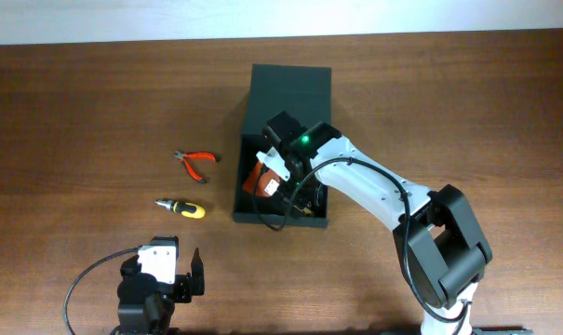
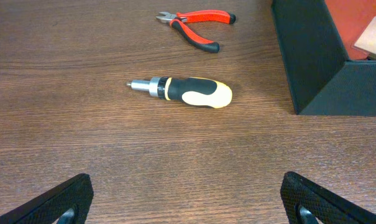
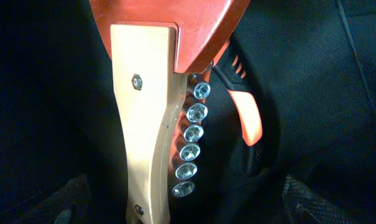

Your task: Pack container

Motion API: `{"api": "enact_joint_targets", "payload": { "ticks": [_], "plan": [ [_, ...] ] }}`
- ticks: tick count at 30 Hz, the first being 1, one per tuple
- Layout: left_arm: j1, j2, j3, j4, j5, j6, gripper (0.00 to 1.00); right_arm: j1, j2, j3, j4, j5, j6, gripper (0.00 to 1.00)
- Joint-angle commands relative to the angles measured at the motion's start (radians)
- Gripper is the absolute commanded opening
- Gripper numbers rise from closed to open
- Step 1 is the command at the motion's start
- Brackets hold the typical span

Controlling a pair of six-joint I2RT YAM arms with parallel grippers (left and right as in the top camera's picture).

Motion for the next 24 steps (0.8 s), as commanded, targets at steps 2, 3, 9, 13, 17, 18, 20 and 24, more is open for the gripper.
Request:
{"api": "enact_joint_targets", "payload": {
  "ticks": [2, 3, 9, 13, 17, 18, 20, 24],
  "plan": [
    [0.006, -0.008, -0.009, 0.001, -0.007, 0.016, 0.99, 0.009, -0.091, 0.041, 0.006, 0.004, 0.006, 0.99],
    [0.006, -0.008, -0.009, 0.001, -0.007, 0.015, 0.99, 0.009, -0.110, 0.052, 0.002, 0.004, 0.009, 0.99],
    [0.006, -0.008, -0.009, 0.001, -0.007, 0.015, 0.99, 0.006, -0.334, 0.088, -0.078, -0.030, 0.017, 0.99],
    [0.006, -0.008, -0.009, 0.001, -0.007, 0.016, 0.99, -0.004, -0.527, 0.061, -0.164, -0.066, 0.018, 0.99],
    [0.006, -0.008, -0.009, 0.001, -0.007, 0.016, 0.99, -0.003, -0.754, -0.027, -0.165, -0.075, 0.048, 0.99],
    [0.006, -0.008, -0.009, 0.001, -0.007, 0.015, 0.99, -0.003, -0.817, -0.058, -0.161, -0.074, 0.058, 0.99],
    [0.006, -0.008, -0.009, 0.001, -0.007, 0.015, 0.99, -0.004, -0.941, -0.126, -0.151, -0.074, 0.066, 0.99],
    [0.006, -0.008, -0.009, 0.001, -0.007, 0.015, 0.99, -0.004, -1.184, -0.292, -0.096, -0.045, 0.134, 0.99]
  ]
}}
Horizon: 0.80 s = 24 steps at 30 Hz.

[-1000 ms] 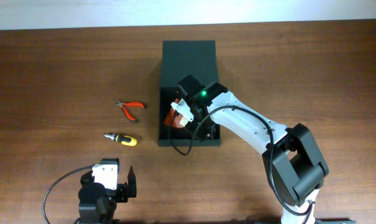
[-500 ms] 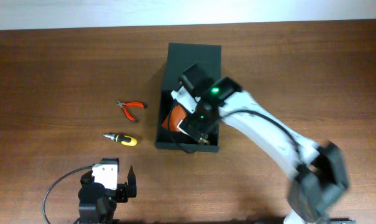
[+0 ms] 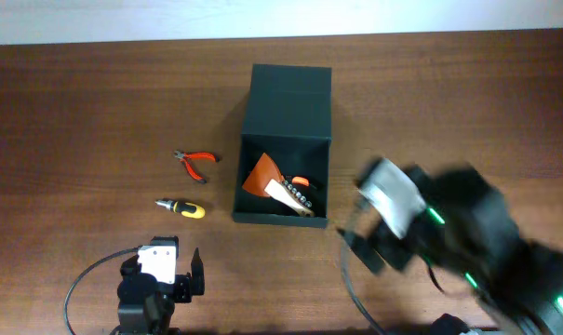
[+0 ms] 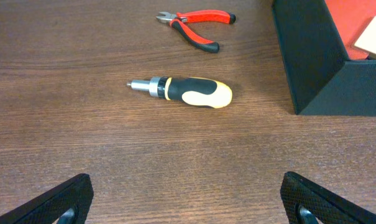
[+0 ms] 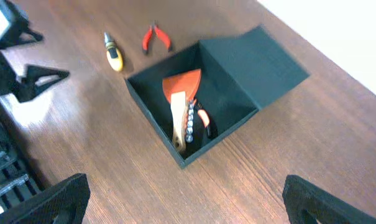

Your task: Pack container

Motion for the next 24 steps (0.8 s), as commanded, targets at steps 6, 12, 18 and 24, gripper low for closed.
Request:
{"api": "enact_joint_targets", "payload": {
  "ticks": [6, 12, 18, 24],
  "plan": [
    [0.006, -0.008, -0.009, 0.001, -0.007, 0.016, 0.99, -0.001, -0.375, -0.330, 0.091, 0.051, 0.180, 0.99],
    [0.006, -0.008, -0.009, 0.001, -0.007, 0.016, 0.99, -0.001, -0.462, -0.436, 0.119, 0.051, 0.232, 0.99],
    [0.006, -0.008, -0.009, 0.001, -0.007, 0.015, 0.99, -0.001, -0.459, -0.442, 0.117, 0.051, 0.232, 0.99],
    [0.006, -0.008, -0.009, 0.001, -0.007, 0.016, 0.99, -0.001, -0.459, -0.442, 0.117, 0.051, 0.232, 0.99]
  ]
}}
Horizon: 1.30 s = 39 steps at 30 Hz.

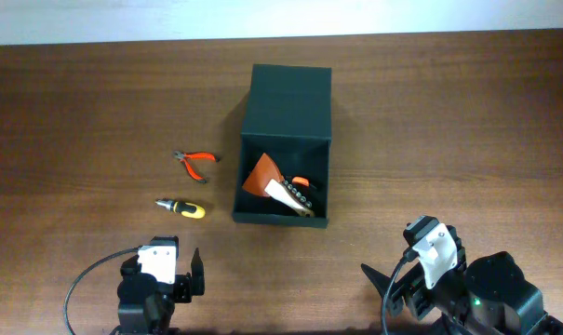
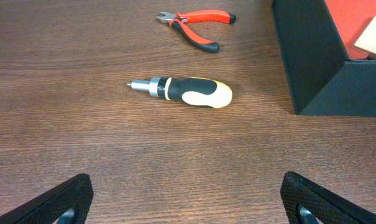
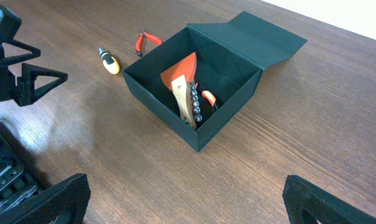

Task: Pack container
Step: 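Move the left gripper toward the yellow-black screwdriver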

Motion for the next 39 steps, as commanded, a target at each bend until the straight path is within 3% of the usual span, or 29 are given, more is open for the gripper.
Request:
{"api": "enact_joint_targets", "payload": {
  "ticks": [1, 17, 21, 28, 34, 39],
  "plan": [
    [0.006, -0.008, -0.009, 0.001, -0.007, 0.015, 0.99, -0.001, -0.005, -0.003, 0.003, 0.016, 0.014, 0.99],
    [0.004, -0.001, 0.011, 0.004, -0.023, 0.014, 0.99, -0.001, -0.005, -0.003, 0.003, 0.016, 0.014, 0.99],
    [0.004, 0.076, 0.162, 0.006, 0.069, 0.015, 0.99, -0.001, -0.005, -0.003, 0.003, 0.016, 0.014, 0.99],
    [0.003, 0.361, 0.504, -0.024, 0.072, -0.016, 0.99, -0.001, -0.005, -0.003, 0.003, 0.016, 0.014, 0.99],
    [0.003, 0.706, 0.714, -0.035, 0.061, -0.290, 0.99, -0.001, -0.005, -0.003, 0.003, 0.016, 0.014, 0.99],
    [0.003, 0.972, 0.845, -0.119, -0.041, -0.642, 0.99, -0.001, -0.005, -0.003, 0.003, 0.016, 0.014, 0.99]
  ]
}}
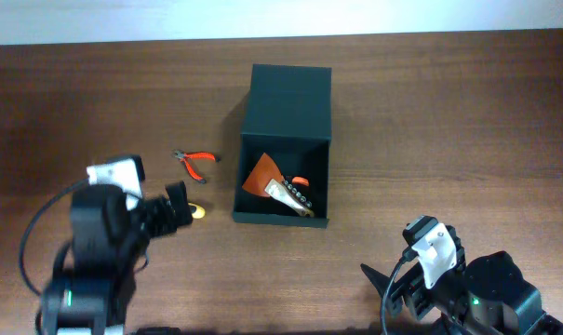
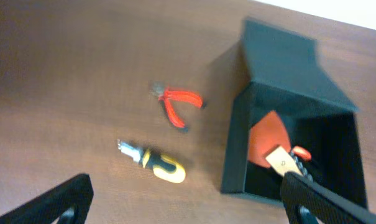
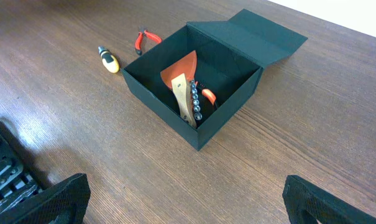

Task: Pack container
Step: 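Move the left gripper toward the yellow-black screwdriver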

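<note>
The black box (image 1: pixel 283 220) stands open at mid-table, its lid (image 1: pixel 290 93) folded back. Inside lie an orange scraper (image 1: pixel 262 175) with a wooden handle, a rail of sockets (image 1: pixel 298 195) and a small orange piece. To the left of the box, red pliers (image 2: pixel 178 102) and a yellow-and-black screwdriver (image 2: pixel 156 167) rest on the table. My left gripper (image 1: pixel 174 205) hangs open above the screwdriver and half hides it from overhead. My right gripper (image 3: pixel 184 202) stands open and holds nothing at the front right, well away from the box (image 3: pixel 166 115).
The wooden table (image 1: pixel 467 121) stretches wide on both sides of the box. A pale wall edge runs along the back. Cables and my right arm's base (image 1: pixel 486 293) fill the front right corner.
My left arm has left its low spot at the front edge and now sits raised over the screwdriver, looking down on the tools and the box. The right arm has not moved.
At first my right gripper was open inside the box, just over the scraper and sockets. Then it was out of the box toward the front right, then parked there. The left arm stayed low at the front until now.
</note>
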Motion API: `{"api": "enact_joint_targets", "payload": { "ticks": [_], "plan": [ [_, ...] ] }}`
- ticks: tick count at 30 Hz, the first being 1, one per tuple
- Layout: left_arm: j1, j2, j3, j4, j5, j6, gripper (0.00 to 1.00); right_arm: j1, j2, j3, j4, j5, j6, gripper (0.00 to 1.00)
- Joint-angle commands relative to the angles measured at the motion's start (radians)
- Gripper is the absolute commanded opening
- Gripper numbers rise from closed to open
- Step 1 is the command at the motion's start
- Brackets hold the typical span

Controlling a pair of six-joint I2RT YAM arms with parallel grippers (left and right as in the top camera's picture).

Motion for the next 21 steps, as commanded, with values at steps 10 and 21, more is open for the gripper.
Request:
{"api": "enact_joint_targets", "payload": {
  "ticks": [10, 21],
  "plan": [
    [0.016, 0.493, 0.128, -0.035, -0.062, -0.784, 0.99, -0.001, -0.005, 0.003, 0.003, 0.016, 0.012, 0.99],
    [0.016, 0.774, 0.127, 0.003, 0.018, -0.976, 0.99, -0.001, -0.005, 0.003, 0.003, 0.016, 0.012, 0.99]
  ]
}}
